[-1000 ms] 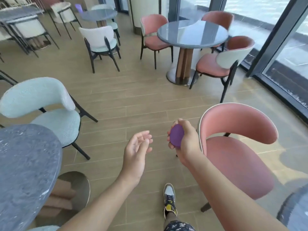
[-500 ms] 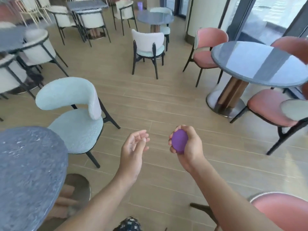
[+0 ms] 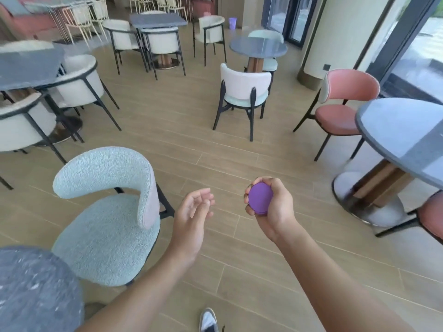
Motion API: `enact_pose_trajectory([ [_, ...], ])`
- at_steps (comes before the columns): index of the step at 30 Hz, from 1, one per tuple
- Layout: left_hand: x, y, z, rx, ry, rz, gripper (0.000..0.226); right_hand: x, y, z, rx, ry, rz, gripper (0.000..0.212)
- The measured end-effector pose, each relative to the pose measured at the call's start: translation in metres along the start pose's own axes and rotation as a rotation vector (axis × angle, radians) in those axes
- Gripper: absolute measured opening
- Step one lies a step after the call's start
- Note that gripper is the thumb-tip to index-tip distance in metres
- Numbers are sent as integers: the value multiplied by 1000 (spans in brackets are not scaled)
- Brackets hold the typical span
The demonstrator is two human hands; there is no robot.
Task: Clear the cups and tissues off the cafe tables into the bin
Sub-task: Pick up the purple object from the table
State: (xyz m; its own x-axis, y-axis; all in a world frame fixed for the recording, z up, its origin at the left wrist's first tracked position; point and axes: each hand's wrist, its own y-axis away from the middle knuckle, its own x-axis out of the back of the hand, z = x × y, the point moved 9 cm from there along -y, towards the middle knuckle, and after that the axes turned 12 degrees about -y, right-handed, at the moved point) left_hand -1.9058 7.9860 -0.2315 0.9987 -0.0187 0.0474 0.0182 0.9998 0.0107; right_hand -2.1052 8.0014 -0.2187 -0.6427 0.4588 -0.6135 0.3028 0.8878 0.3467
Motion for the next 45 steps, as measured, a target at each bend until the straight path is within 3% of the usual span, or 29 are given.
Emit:
enact_pose_trajectory([
  [14,-48,-362,-2,12,5,55,22,-123,-344,-48,19,34,-66,24],
  [23,-84,-616,36,2,12,168,21,-253,-590,-118,-18,95,-166,27],
  [35,-58,-937,26,-63,70,220,26,-398,-882,-97,-66,124,-183,23],
  [45,-19,-1225,50,-61,40,141,30,-546,-1112,-103,-8,63,-127,22],
])
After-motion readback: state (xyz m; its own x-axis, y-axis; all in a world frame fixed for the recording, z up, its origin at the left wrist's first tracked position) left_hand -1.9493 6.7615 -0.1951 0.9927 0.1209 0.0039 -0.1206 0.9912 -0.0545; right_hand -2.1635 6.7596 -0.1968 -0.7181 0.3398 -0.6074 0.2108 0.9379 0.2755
